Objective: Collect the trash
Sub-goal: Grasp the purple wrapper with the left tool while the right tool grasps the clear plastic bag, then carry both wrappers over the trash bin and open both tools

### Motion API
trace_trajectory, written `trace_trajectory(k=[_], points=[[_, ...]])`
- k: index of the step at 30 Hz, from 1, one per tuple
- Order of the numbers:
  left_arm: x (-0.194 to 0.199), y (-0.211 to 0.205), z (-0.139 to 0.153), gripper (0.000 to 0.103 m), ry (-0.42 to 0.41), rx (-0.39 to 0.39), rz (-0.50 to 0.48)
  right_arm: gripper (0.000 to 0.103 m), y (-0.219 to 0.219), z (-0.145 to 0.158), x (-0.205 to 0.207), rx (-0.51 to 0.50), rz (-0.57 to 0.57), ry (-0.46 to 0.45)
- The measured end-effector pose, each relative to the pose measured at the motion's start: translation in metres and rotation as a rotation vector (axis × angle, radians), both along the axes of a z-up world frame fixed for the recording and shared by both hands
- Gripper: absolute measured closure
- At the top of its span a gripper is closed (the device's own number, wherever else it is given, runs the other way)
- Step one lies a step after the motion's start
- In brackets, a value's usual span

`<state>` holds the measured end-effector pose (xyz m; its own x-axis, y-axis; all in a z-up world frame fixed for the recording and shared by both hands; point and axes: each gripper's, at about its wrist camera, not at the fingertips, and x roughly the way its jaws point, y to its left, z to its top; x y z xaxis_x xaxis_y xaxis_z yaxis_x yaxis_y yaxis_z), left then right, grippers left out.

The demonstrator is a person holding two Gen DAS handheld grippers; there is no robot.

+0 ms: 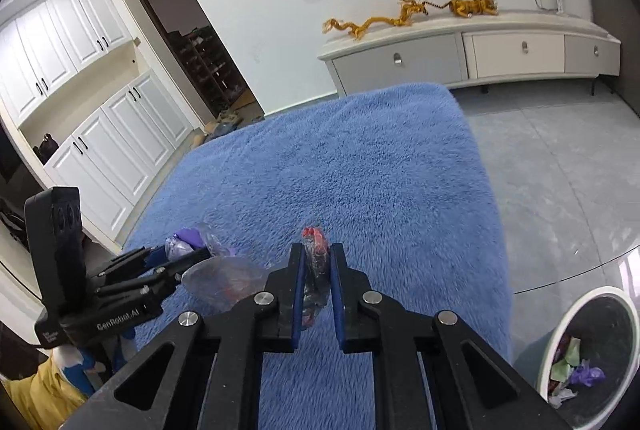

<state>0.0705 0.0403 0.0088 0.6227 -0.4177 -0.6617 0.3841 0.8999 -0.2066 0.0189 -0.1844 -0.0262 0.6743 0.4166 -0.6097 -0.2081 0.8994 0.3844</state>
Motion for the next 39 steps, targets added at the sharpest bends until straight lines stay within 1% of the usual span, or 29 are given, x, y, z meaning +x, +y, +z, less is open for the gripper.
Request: trace_trajectory(k=[5, 15, 22, 25, 31, 35, 39], points=[[-0.03, 0.005, 0.029, 0.057, -0.065, 0.002, -0.003, 0.091, 0.0, 0.023, -0.025, -0.002, -0.01, -0.044], [-0.094, 0.008, 0.088, 0.057, -0.232, 0.024, -0.018, 0.091, 0.004, 0.068, -0.078, -0.006, -0.022, -0.146], [-0.125, 0.009, 0.116, 0.057, -0.299, 0.032, -0.004, 0.091, 0.004, 0.092, -0.11, -0.002, -0.033, -0.217], [-0.14, 0.002, 0.126, 0.057, -0.33, 0.041, -0.008, 0.091, -0.001, 0.1, -0.124, 0.005, -0.043, -0.247], [-0.152, -0.019, 0.145, 0.057, -0.375, 0.059, -0.033, 0.091, -0.025, 0.11, -0.149, 0.01, -0.088, -0.3], [-0.154, -0.039, 0.15, 0.057, -0.391, 0.075, -0.063, 0.091, -0.049, 0.11, -0.16, 0.02, -0.134, -0.32], [-0.155, -0.069, 0.152, 0.057, -0.402, 0.086, -0.108, 0.091, -0.076, 0.106, -0.17, 0.03, -0.189, -0.324]])
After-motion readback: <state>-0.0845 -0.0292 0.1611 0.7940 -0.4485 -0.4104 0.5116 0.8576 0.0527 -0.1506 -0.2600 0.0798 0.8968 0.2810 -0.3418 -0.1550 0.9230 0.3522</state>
